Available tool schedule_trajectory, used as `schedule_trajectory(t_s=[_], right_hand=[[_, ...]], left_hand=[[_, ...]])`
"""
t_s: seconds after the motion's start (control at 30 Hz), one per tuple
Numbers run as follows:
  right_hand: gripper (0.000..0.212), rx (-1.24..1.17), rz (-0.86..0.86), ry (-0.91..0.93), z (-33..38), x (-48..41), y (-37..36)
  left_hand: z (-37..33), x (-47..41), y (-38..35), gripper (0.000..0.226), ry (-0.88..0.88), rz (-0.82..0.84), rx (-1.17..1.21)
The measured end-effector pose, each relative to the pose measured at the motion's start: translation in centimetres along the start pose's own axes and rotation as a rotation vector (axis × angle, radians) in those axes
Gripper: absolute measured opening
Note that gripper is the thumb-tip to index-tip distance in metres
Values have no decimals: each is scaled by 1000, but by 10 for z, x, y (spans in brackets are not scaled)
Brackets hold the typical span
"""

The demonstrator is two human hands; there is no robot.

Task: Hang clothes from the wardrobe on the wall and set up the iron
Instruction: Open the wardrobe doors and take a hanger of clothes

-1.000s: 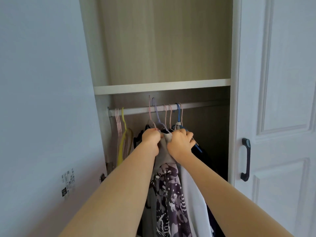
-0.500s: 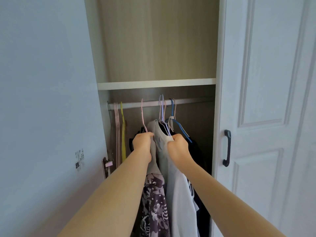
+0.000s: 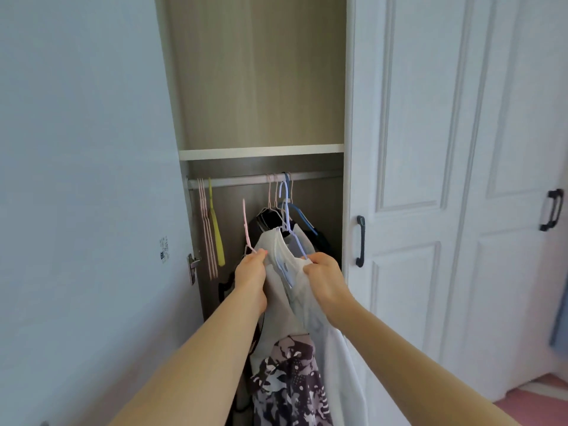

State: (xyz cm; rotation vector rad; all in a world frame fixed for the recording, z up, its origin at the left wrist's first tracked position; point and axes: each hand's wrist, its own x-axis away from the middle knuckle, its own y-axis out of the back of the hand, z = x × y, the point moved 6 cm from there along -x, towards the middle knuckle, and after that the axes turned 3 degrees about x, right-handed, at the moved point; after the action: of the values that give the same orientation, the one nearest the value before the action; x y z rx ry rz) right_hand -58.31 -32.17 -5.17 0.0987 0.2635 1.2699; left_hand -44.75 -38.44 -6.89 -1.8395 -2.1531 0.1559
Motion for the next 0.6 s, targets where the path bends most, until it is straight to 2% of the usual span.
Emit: schedule_trajectory(t_s=[0.17, 0.33, 0.6], right_hand=[[15, 67, -30, 9, 8, 61, 25], [19, 169, -69, 29, 17, 118, 49], [22, 238, -129, 83, 44, 205, 78]], left_hand=[[16, 64, 1, 14, 23, 27, 36], [23, 127, 6, 23, 12, 86, 113], [29, 210, 18, 16, 102, 235, 262]])
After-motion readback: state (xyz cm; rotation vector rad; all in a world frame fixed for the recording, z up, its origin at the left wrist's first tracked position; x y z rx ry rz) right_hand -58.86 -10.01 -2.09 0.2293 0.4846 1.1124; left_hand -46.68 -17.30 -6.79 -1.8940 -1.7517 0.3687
